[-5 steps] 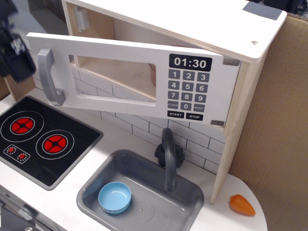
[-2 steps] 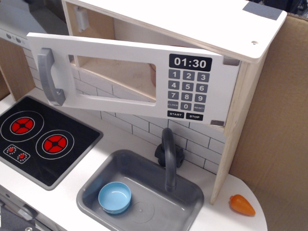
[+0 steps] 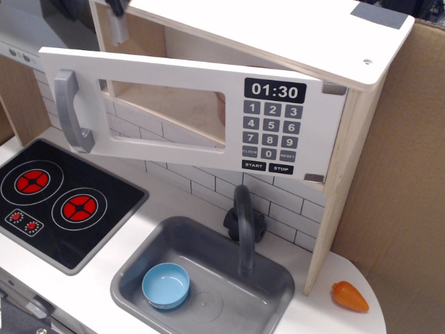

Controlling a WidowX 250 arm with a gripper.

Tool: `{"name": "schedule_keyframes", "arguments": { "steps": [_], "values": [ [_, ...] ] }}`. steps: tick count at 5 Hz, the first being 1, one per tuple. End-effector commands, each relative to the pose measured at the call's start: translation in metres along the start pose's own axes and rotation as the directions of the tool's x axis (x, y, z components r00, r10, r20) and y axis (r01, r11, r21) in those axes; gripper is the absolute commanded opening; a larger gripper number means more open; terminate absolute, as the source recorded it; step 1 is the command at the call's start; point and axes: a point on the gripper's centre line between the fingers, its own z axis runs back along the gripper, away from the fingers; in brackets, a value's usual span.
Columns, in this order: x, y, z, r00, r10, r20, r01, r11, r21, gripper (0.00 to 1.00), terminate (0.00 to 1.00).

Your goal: Open microwave

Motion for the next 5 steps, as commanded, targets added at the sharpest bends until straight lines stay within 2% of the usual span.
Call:
{"name": "schedule_keyframes", "arguments": {
  "steps": [1,2,3,5],
  "values": [
    [-0.012,0.019,0.009,0.998,-0.061,0.032,0.060,0.998,0.024,1.00,0.00],
    [-0.025,0.019,-0.001,0.997,-0.074,0.012,0.073,0.996,0.052,1.00,0.00],
    [-0.044,0.005,-0.017,0.991,-0.108,-0.078,0.116,0.988,0.107,1.00,0.00],
    [-0.064,-0.050,-0.024,0.965,-0.168,-0.203,0.189,0.978,0.093,1.00,0.00]
  ]
}}
